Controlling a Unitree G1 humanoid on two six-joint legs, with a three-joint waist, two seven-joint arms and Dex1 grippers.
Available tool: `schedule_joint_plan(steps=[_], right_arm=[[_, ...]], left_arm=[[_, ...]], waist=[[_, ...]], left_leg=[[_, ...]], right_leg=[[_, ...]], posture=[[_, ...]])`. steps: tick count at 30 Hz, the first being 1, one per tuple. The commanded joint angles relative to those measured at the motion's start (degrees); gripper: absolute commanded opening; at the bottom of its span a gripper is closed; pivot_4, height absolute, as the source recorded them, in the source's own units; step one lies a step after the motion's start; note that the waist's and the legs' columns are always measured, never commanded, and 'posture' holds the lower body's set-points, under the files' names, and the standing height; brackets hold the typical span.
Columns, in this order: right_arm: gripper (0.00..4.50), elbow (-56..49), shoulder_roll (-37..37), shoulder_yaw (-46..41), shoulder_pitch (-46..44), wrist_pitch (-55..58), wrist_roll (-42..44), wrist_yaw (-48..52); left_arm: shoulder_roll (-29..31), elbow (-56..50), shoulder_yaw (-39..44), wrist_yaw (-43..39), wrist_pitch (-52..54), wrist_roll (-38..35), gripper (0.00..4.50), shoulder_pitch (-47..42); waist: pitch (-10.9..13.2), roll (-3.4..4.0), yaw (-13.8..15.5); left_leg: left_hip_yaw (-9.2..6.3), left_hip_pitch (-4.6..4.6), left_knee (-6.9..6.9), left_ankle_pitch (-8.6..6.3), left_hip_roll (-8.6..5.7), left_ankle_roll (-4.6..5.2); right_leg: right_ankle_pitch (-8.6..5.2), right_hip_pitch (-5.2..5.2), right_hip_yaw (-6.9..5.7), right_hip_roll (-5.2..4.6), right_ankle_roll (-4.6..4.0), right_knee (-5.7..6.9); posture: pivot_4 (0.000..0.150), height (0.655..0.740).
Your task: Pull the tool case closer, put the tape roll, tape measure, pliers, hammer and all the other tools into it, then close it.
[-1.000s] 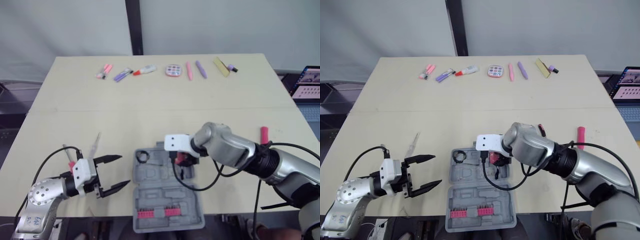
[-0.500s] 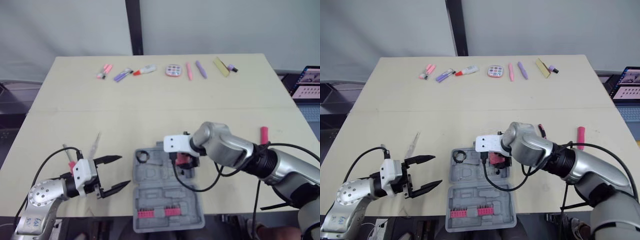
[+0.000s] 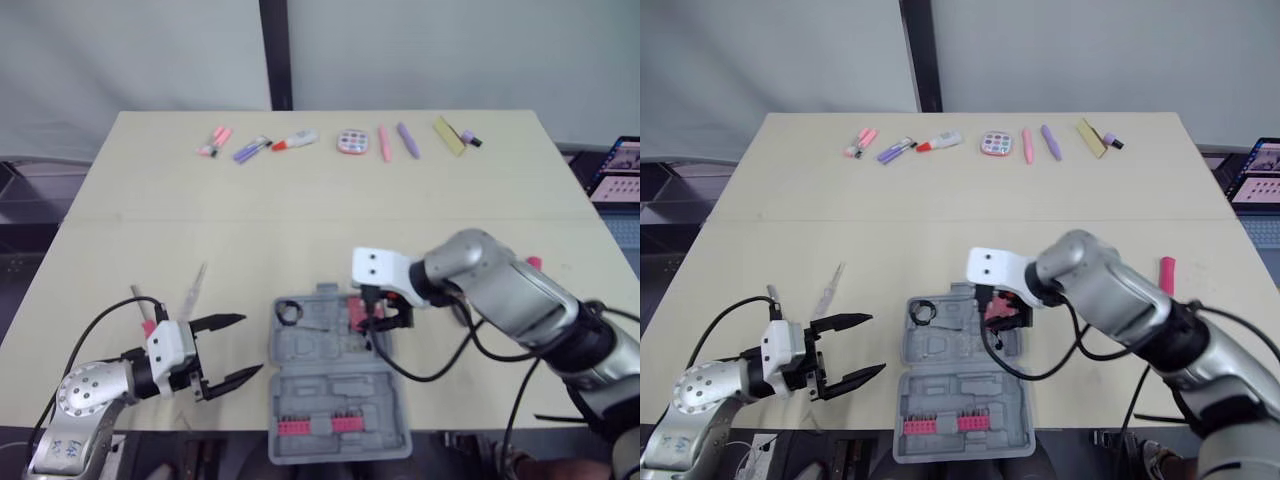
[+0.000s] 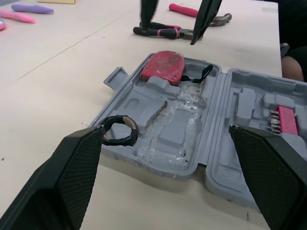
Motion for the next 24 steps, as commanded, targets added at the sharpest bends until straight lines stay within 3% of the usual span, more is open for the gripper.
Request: schedule_joint_plan(steps=[1, 8, 20, 24], right_arm=[[2.33, 0.8, 1.2, -7.8, 4.5, -7.8, 2.1, -2.2], [2.33, 6.1, 3.5, -14.0, 13.2, -21.9, 2.6, -3.5], [2.33, 16.8, 7.2, -14.4, 16.8, -33.6, 1.5, -2.8], [1.06, 17.4, 7.7, -14.4, 17.1, -34.8, 1.3, -2.8]], left_arm=[[0.0, -1.3, 0.6, 0.0, -0.9, -0.2, 4.50, 0.2], [0.2, -0.5, 0.6, -0.6, -1.5, 0.0, 4.50, -0.1], [1.3, 0.2, 1.5, -1.4, -1.6, 0.0, 4.50, -0.4], [1.7, -0.6, 1.8, -1.2, -1.0, -0.3, 4.50, -0.1]], waist=[[0.0, 0.00, -0.2], [0.0, 0.00, -0.1], [0.0, 0.00, -0.1], [0.0, 0.00, -0.1]], left_leg=[[0.01, 0.00, -0.04, 0.01, 0.02, -0.01], [0.10, 0.00, -0.06, 0.02, 0.09, -0.02], [0.10, 0.01, -0.04, 0.02, 0.09, -0.03], [0.10, 0.01, -0.05, 0.02, 0.09, -0.03]], right_leg=[[0.00, 0.01, -0.02, 0.01, 0.00, 0.00], [0.00, 0.09, -0.19, 0.04, 0.00, 0.01], [0.00, 0.13, -0.23, 0.04, 0.00, -0.02], [0.00, 0.12, -0.23, 0.04, 0.00, -0.02]], posture=[[0.150, 0.7336], [0.150, 0.7336], [0.150, 0.7336], [0.150, 0.7336]])
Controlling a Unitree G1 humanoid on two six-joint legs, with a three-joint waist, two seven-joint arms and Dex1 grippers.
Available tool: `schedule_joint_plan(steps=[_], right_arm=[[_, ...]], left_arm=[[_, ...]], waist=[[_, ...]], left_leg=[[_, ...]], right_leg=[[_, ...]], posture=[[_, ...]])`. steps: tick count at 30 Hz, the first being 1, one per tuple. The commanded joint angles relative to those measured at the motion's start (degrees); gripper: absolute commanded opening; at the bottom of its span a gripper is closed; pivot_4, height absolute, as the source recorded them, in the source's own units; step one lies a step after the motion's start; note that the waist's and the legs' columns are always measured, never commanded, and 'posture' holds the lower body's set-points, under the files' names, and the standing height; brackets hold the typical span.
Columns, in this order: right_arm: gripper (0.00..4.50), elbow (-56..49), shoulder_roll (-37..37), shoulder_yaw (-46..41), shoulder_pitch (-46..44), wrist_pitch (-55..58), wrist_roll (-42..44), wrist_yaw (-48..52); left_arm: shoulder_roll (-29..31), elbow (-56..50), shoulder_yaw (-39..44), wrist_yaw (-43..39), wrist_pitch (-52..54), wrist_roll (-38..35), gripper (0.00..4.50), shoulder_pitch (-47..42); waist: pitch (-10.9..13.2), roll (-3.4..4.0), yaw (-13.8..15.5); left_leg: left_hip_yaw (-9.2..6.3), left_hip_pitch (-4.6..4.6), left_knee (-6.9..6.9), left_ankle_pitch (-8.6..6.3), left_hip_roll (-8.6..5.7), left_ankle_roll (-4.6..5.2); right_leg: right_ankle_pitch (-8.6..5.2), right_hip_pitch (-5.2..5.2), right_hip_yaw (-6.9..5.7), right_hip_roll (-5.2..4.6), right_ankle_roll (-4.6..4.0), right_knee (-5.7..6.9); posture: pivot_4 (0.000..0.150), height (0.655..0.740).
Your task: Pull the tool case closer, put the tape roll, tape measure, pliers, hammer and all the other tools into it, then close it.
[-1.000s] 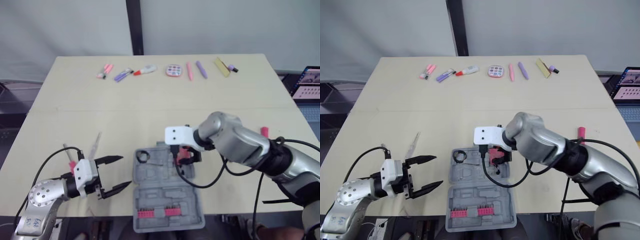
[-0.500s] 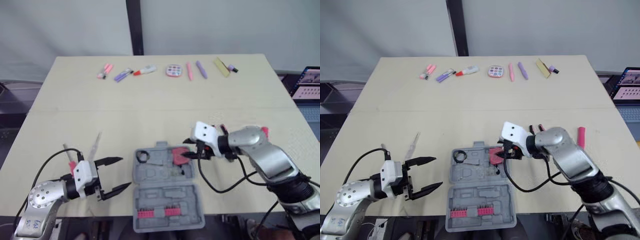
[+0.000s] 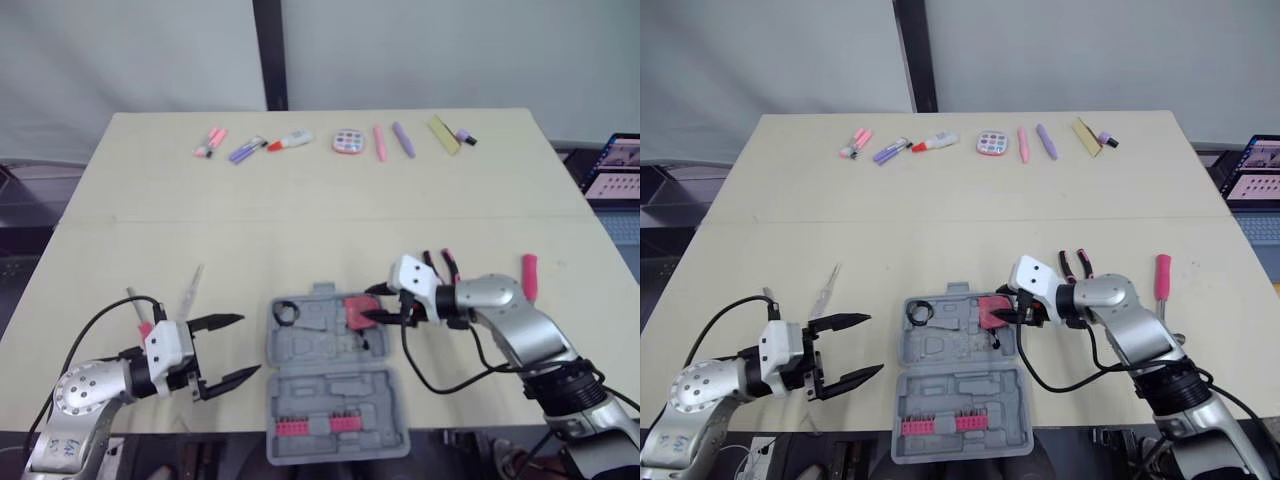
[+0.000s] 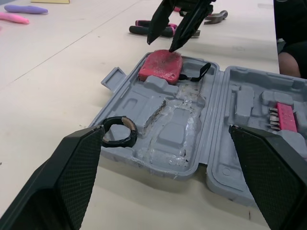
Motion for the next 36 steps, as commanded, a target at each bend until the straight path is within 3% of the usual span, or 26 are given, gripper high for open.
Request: schedule_joint_plan(steps=[1, 36], right_arm=[[1.06, -0.8, 0.6, -1.2, 0.0, -1.9, 0.2, 0.3], [1.06, 16.9, 6.4, -1.1, 3.7, -12.8, -3.5, -0.5]], left_arm=[[0.7, -1.5, 1.5, 0.0, -0.2, -0.3, 4.50, 0.4], [1.9, -3.9, 3.0, 0.1, 1.1, -0.5, 4.50, 2.2]], waist=[[0.0, 0.00, 0.0], [-0.1, -0.04, -0.1]], left_leg=[[0.00, 0.00, 0.01, 0.00, 0.00, 0.00], [-0.02, 0.14, 0.05, 0.00, 0.02, 0.00]], right_leg=[[0.00, 0.00, 0.00, 0.00, 0.00, 0.01], [0.00, 0.11, -0.03, 0.01, 0.00, 0.02]], posture=[[0.150, 0.7336], [0.150, 0.7336]])
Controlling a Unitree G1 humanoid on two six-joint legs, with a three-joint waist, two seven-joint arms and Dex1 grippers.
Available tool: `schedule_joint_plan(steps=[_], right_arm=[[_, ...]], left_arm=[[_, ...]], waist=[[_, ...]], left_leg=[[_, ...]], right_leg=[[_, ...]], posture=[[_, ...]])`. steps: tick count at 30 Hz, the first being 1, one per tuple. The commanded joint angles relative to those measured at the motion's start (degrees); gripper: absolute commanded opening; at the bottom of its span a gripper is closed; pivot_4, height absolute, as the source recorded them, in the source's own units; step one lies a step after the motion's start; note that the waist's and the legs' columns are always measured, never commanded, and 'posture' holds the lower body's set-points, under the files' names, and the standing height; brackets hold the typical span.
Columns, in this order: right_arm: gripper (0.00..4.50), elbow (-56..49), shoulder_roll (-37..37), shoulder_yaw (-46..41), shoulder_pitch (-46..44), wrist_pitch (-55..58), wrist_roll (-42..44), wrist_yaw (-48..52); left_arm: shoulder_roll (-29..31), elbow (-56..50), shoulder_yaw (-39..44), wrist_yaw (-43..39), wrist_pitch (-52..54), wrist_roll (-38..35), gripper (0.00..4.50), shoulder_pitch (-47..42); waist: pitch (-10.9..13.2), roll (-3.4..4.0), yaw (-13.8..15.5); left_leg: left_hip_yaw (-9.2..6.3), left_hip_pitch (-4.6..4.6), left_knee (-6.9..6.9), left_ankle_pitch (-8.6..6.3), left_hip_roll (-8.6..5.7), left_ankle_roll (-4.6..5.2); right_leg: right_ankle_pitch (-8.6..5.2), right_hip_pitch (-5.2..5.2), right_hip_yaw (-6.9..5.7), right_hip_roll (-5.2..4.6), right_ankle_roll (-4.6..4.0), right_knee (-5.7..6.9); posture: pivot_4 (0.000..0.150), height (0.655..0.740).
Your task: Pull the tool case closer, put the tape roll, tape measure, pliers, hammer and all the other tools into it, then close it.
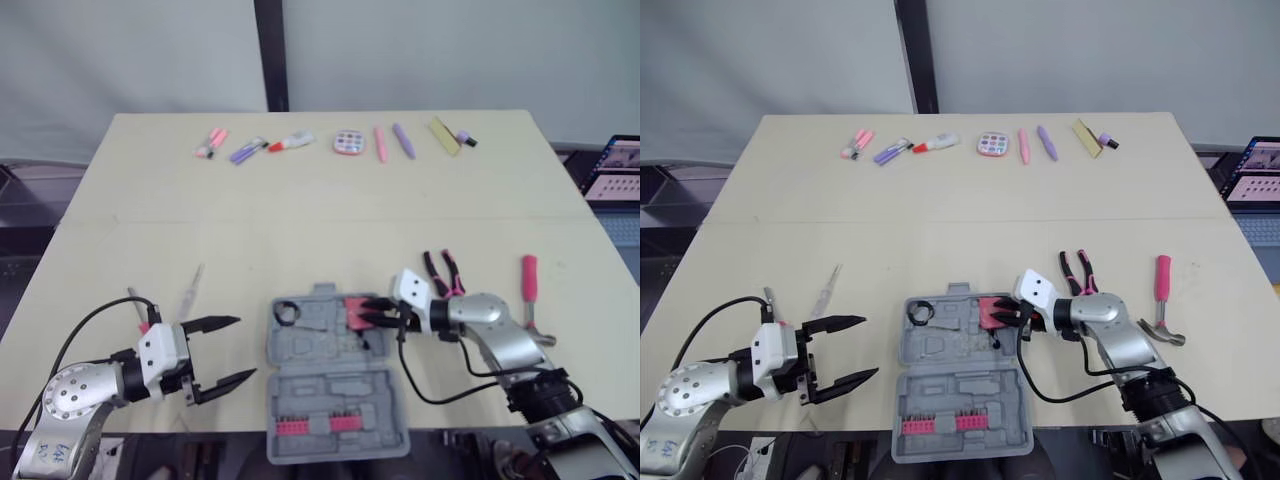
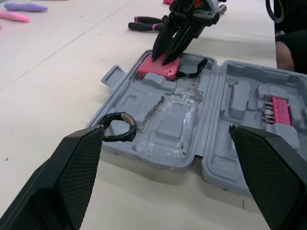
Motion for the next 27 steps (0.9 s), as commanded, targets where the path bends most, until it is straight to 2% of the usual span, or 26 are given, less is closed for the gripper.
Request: schedule_joint_plan(steps=[1, 20, 24, 27], right_arm=[[1.06, 3.5, 0.0, 0.3, 1.4, 0.0, -1.8, -0.5], [1.06, 5.2, -0.3, 0.1, 2.3, -0.6, -2.0, -0.4], [1.06, -1.2, -1.7, -1.6, 2.3, 3.1, 0.1, 0.0], [1.06, -13.6, -4.5, -5.5, 3.0, 11.6, 5.2, 0.0]], left_arm=[[0.7, -1.5, 1.5, 0.2, 0.2, -0.5, 4.50, 0.2], [0.1, -1.5, 1.1, 0.2, 0.6, -0.5, 4.50, -0.1], [-0.8, -1.5, 0.4, 0.2, 0.4, -0.8, 4.50, -0.4], [-1.6, -2.8, -0.6, 0.6, 2.3, -2.5, 4.50, -2.2]], waist=[[0.0, -0.01, 0.0], [-0.5, -0.32, 0.1], [-0.5, -0.32, 0.2], [-0.5, -0.23, 0.5]], left_leg=[[0.00, 0.00, 0.00, 0.00, 0.00, 0.00], [-0.05, 0.05, 0.01, 0.00, 0.01, 0.00], [-0.05, 0.04, 0.01, 0.00, 0.00, 0.00], [-0.10, -0.03, 0.04, 0.00, -0.03, 0.00]], right_leg=[[0.00, 0.02, 0.00, 0.01, 0.00, 0.00], [0.00, 0.09, 0.01, 0.01, 0.00, -0.08], [0.00, 0.10, 0.01, 0.00, 0.00, -0.07], [0.00, 0.08, 0.03, -0.01, 0.00, -0.07]], posture=[[0.150, 0.7336], [0.150, 0.7336], [0.150, 0.7336], [0.150, 0.7336]])
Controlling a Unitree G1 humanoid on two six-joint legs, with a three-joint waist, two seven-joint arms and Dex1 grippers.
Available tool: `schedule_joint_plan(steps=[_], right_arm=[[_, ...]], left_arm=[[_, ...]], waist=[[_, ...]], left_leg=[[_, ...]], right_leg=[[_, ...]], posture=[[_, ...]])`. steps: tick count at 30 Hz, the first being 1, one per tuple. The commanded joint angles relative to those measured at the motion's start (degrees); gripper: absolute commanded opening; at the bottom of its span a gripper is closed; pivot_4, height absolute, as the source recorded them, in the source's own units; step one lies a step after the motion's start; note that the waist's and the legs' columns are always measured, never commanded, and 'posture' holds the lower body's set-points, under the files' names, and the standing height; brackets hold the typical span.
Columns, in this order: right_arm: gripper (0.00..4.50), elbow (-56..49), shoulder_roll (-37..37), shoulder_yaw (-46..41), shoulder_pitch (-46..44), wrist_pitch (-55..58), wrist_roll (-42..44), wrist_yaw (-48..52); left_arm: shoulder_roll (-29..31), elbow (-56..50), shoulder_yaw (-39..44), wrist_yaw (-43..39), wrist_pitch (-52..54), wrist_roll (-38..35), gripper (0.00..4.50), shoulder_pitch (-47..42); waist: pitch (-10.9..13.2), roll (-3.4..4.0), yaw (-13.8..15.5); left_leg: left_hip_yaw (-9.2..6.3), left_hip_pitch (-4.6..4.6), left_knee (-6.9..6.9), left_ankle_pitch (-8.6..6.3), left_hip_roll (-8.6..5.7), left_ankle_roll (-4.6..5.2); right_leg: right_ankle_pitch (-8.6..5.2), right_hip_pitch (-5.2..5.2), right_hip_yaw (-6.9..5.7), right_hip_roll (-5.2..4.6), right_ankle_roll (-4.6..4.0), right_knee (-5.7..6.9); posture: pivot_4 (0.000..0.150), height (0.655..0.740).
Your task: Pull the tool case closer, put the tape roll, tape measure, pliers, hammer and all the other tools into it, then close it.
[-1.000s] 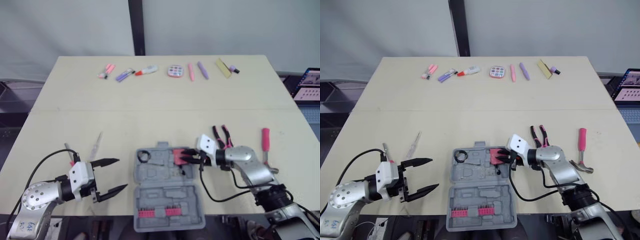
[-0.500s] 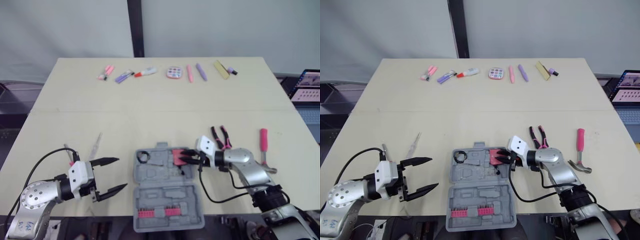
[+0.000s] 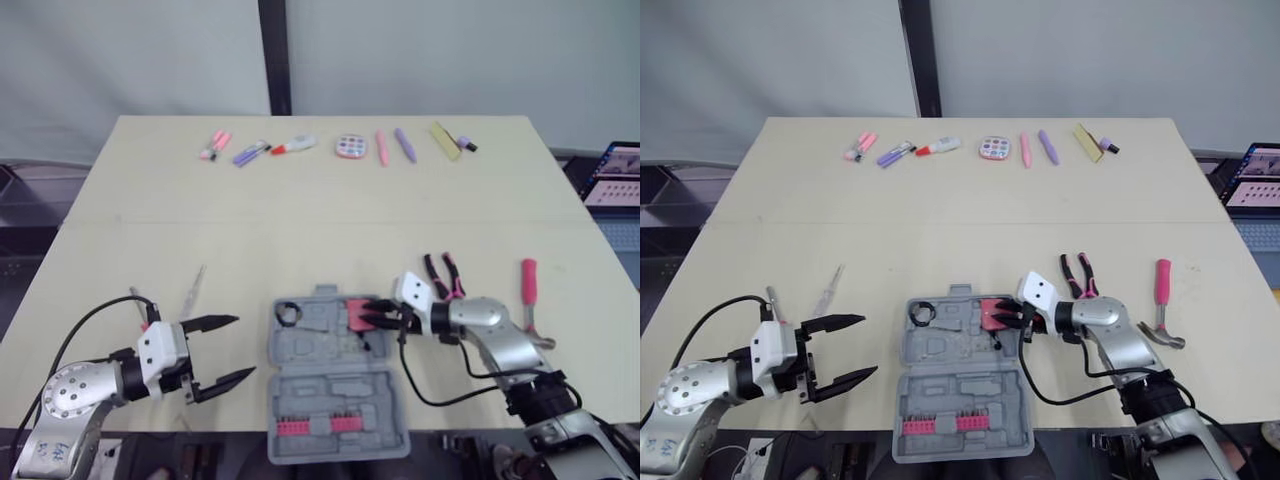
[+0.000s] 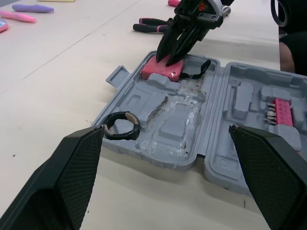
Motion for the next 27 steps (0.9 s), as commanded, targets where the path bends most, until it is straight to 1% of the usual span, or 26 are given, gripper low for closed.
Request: schedule_joint_plan(steps=[1, 3, 5, 7, 10, 14, 17, 20, 21, 23, 25, 27], right_arm=[[1.06, -15.5, -4.6, -5.7, 1.8, 11.4, 6.3, -0.1], [1.06, -25.1, -7.7, -10.0, 4.5, 18.3, 10.8, -1.1], [1.06, -32.8, -10.2, -13.8, 8.4, 22.5, 13.9, -2.0], [1.06, -38.8, -11.9, -17.5, 13.2, 25.5, 16.5, -3.0], [1.06, -46.0, -13.2, -23.7, 23.1, 26.7, 18.3, -4.2], [1.06, -50.7, -14.7, -28.1, 35.7, 27.1, 17.8, -4.3], [1.06, -49.6, -15.1, -28.4, 42.9, 25.9, 15.1, -5.0], [1.06, -47.5, -15.2, -28.8, 49.0, 22.9, 13.1, -3.9], [1.29, -47.4, -15.4, -29.1, 50.8, 22.1, 12.7, -3.4], [1.90, -47.5, -15.6, -29.6, 53.8, 21.0, 12.4, -2.8], [2.84, -47.4, -15.7, -29.8, 55.3, 20.1, 12.2, -2.6], [3.88, -47.0, -15.8, -29.9, 55.9, 19.4, 12.0, -2.6]], left_arm=[[-0.8, -3.4, -1.0, 0.7, 2.5, -3.0, 4.50, -2.2], [-0.3, -4.5, -0.7, 0.7, 5.5, -5.0, 4.50, -3.0], [0.4, -5.5, 0.1, 0.4, 7.9, -6.7, 4.50, -2.9], [1.3, -6.1, 1.4, 0.0, 9.5, -7.7, 4.50, -1.9], [2.0, -6.7, 4.7, 0.1, 10.7, -8.5, 4.50, 1.5], [0.5, -6.2, 7.6, -0.6, 8.7, -7.6, 4.50, 9.5], [-0.6, -4.5, 8.0, -1.5, 6.3, -5.7, 4.50, 14.8], [-0.9, -3.6, 7.8, -3.6, 5.0, -5.7, 4.50, 18.6], [-1.0, -3.2, 8.0, -4.1, 4.4, -5.7, 4.50, 19.6], [-1.3, -1.6, 8.5, -5.6, 2.5, -5.7, 4.50, 20.9], [-1.4, 0.1, 8.8, -6.8, 0.9, -5.5, 4.50, 21.3], [-1.6, 1.6, 8.7, -7.6, -0.7, -5.2, 4.50, 21.1]], waist=[[0.1, 0.12, 0.5], [0.1, 0.15, 0.6], [0.1, 0.11, 1.0], [0.0, 0.06, 1.2], [0.0, 0.06, 1.3], [0.1, 0.07, 1.2], [0.1, 0.06, 1.4], [0.0, 0.04, 1.5], [0.0, 0.04, 1.6], [0.0, 0.04, 1.6], [0.0, 0.04, 1.6], [0.0, 0.04, 1.5]], left_leg=[[-0.03, -0.10, 0.07, 0.00, -0.02, 0.00], [-0.02, -0.21, 0.14, -0.01, -0.03, 0.01], [-0.02, -0.24, 0.12, -0.01, -0.02, 0.02], [-0.02, -0.17, 0.02, -0.02, 0.02, 0.03], [-0.01, -0.17, -0.04, -0.02, 0.03, 0.03], [0.07, -0.04, -0.09, -0.02, 0.03, 0.04], [0.07, 0.11, -0.17, -0.02, 0.13, 0.04], [0.07, 0.11, -0.16, -0.01, 0.12, 0.05], [0.07, 0.12, -0.16, -0.02, 0.11, 0.05], [0.07, 0.11, -0.17, -0.02, 0.09, 0.06], [0.07, 0.11, -0.17, -0.02, 0.10, 0.06], [0.07, 0.13, -0.17, -0.02, 0.10, 0.06]], right_leg=[[0.00, -0.03, 0.03, 0.00, 0.00, 0.00], [0.00, -0.09, 0.08, 0.01, 0.00, 0.01], [0.00, -0.09, 0.09, 0.02, 0.00, -0.01], [0.00, -0.04, 0.10, 0.05, 0.00, -0.09], [0.00, 0.00, 0.12, 0.05, 0.00, -0.16], [0.00, 0.25, 0.14, 0.06, 0.00, -0.44], [0.00, 0.68, 0.10, 0.13, 0.00, -1.06], [0.00, 0.72, 0.11, 0.13, 0.00, -1.13], [0.00, 0.74, 0.12, 0.12, 0.00, -1.16], [0.00, 0.74, 0.13, 0.11, 0.00, -1.17], [0.00, 0.74, 0.10, 0.12, 0.00, -1.19], [0.00, 0.78, 0.10, 0.12, 0.00, -1.22]], posture=[[0.150, 0.7336], [0.150, 0.7336], [0.150, 0.7336], [0.150, 0.7336], [0.150, 0.7336], [0.150, 0.7336], [0.150, 0.7336], [0.150, 0.7336], [0.150, 0.7336], [0.150, 0.7336], [0.150, 0.7336], [0.150, 0.7336]])
